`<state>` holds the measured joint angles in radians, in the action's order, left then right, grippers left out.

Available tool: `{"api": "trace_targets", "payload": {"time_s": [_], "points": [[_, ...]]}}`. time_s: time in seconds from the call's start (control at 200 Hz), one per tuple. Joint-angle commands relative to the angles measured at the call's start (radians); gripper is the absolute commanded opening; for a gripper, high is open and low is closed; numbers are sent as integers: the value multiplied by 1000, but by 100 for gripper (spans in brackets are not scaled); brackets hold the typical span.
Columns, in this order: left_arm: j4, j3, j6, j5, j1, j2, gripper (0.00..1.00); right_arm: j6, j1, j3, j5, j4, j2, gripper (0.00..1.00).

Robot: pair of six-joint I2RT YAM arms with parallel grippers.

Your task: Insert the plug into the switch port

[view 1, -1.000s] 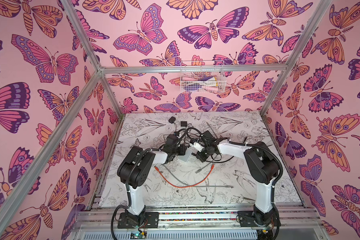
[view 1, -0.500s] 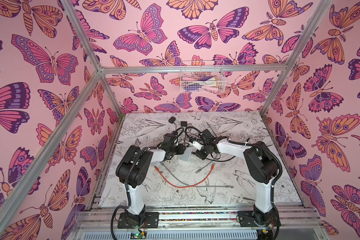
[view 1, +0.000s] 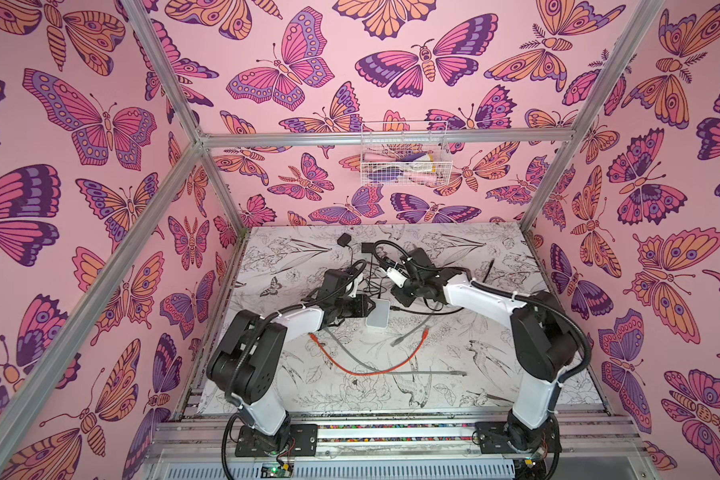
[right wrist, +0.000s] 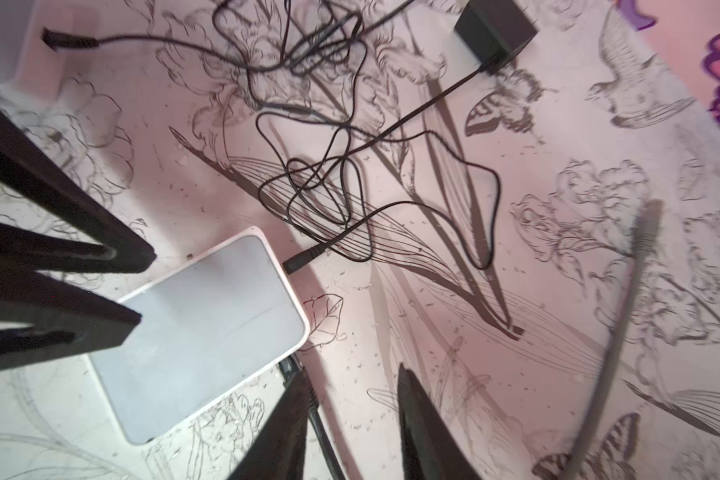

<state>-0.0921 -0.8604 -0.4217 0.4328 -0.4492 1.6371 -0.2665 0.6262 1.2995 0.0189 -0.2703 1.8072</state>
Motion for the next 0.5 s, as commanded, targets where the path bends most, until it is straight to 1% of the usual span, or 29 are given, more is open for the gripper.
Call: {"api": "trace_targets", "payload": {"time_s": [0.0, 0.06, 0.145, 0.16, 0.22, 0.306, 0.356, 0.496], "points": [[98, 11, 67, -70, -79, -80, 38, 66, 2, -67, -47, -3, -97, 39], [133, 0, 100, -112, -142, -102, 40, 105, 1, -107, -78, 1, -155, 40], [158, -17, 143, -113, -206, -96, 43, 139, -6, -164, -78, 5, -227, 41], [163, -19, 149, -118, -216, -90, 44, 146, -6, -176, -77, 8, -262, 41], [179, -34, 170, -123, -251, -59, 45, 168, -8, -222, -69, 24, -325, 42], [223, -71, 201, -137, -298, -4, 48, 189, -10, -281, -71, 38, -408, 43], [245, -91, 221, -165, -326, 24, 49, 198, -12, -309, -73, 42, -450, 44], [289, -132, 247, -240, -365, 92, 53, 209, -14, -362, -72, 39, -535, 45]]}}
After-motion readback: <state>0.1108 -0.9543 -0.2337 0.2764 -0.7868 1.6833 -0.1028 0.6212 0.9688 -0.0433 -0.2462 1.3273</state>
